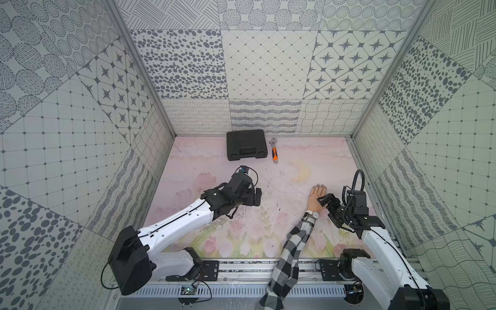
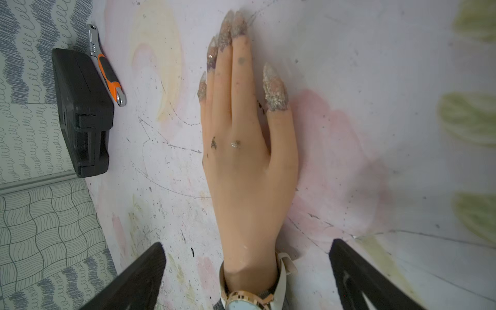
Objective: Take off the watch
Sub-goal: Adjust the hand at the center of the board.
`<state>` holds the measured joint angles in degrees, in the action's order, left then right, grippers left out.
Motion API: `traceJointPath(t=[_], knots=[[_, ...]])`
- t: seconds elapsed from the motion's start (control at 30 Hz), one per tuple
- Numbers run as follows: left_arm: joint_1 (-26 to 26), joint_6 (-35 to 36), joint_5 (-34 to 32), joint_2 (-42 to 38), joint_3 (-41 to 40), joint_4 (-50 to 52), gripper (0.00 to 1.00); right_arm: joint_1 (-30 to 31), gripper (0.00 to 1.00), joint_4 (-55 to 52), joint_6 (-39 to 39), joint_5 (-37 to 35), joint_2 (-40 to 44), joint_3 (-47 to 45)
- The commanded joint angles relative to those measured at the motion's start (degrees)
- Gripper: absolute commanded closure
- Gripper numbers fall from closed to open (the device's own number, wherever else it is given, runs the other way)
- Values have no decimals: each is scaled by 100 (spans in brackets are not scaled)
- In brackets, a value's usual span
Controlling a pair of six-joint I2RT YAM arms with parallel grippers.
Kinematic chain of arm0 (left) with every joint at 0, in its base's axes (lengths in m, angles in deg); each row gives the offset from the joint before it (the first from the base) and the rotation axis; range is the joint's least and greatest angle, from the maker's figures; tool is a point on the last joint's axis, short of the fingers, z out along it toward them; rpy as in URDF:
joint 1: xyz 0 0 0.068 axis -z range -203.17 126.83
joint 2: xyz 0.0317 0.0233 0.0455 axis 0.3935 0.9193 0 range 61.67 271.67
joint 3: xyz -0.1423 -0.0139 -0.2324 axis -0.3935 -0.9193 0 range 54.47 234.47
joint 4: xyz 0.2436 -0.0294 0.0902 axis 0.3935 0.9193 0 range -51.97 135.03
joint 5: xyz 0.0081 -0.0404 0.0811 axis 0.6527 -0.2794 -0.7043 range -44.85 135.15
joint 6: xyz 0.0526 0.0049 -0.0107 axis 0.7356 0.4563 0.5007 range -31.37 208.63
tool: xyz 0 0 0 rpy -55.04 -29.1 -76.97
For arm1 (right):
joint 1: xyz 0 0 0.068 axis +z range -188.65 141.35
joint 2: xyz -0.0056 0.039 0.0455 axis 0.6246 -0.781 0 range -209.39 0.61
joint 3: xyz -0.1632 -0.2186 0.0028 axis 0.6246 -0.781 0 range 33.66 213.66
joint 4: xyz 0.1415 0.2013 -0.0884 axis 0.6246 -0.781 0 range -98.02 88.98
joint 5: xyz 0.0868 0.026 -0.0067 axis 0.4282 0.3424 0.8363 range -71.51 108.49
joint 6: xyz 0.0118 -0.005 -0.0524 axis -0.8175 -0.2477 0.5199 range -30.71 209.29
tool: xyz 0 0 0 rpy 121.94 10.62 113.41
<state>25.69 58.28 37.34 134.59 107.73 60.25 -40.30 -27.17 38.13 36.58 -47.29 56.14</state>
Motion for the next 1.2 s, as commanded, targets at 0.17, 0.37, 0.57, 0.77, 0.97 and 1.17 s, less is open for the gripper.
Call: traceJointPath(t=[0.17, 0.37, 0.57, 0.77, 0.97, 1.17], knots=[[1126, -88, 950, 1894, 1218, -617, 2, -28, 2, 295, -224, 109, 28, -282], [1422, -45, 1421, 2747, 1818, -861, 2, -28, 2, 887, -210, 182, -237, -489], [1743, 82, 1453, 3340, 2224, -903, 2, -28, 2, 1295, -35, 152, -562, -560], [1925, 58, 1404, 3833, 2472, -846, 2, -28, 2, 1596, -19, 139, -705, -600], [1900, 13, 1016, 4028, 2414, -614, 1, -28, 2, 2043, 138, 387, -1117, -562], [1695, -170, 1038, 3990, 2051, -710, 2, -31, 2, 2768, 186, 674, -1687, -623]])
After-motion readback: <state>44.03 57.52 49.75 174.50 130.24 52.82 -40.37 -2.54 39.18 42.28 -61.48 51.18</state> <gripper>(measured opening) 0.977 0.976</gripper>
